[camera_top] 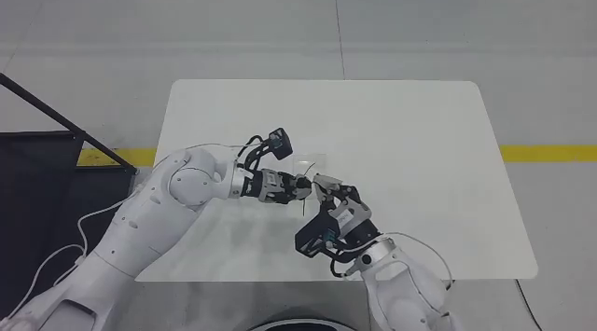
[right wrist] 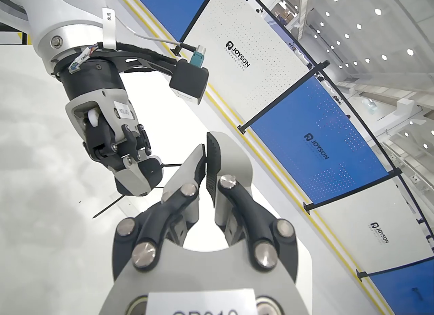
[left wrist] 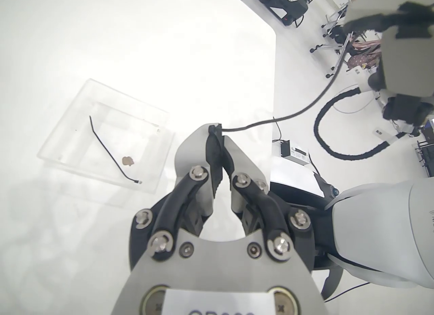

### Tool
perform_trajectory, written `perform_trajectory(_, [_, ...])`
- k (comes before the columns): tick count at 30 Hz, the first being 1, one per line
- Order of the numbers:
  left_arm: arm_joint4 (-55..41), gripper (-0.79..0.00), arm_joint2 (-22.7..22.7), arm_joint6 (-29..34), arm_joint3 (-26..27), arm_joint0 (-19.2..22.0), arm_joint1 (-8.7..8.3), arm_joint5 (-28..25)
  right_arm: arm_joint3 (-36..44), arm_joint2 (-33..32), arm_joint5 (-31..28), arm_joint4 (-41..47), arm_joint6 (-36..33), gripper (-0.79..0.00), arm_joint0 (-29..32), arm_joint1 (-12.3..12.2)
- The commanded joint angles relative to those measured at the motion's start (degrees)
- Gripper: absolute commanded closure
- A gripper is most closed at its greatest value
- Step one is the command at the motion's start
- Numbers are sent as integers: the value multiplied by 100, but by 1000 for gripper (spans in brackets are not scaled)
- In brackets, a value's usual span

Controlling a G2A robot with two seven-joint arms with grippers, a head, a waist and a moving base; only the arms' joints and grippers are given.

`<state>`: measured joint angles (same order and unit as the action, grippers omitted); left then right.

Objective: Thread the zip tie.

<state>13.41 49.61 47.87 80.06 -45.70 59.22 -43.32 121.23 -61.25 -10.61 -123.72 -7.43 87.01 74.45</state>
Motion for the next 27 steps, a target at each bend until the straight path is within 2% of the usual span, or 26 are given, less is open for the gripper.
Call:
perform_trajectory(1, [-7, 0, 0, -1, 7, 0, 0, -3, -12, 28, -70, -47, -45, 0, -19, -1])
perform_trajectory(4, [-6, 0, 0, 13, 17, 3, -1, -12, -27, 49, -113, -107, -145, 0, -47, 2])
perform_trajectory(18, [-37, 0, -17, 82, 5, 7, -4, -24, -46, 160, 608, -302, -379, 0, 1, 60])
perform_trajectory(27, [-75, 0, -58, 179, 14, 26, -2, -32, -58, 271, 666, -518, -392, 0, -5, 82])
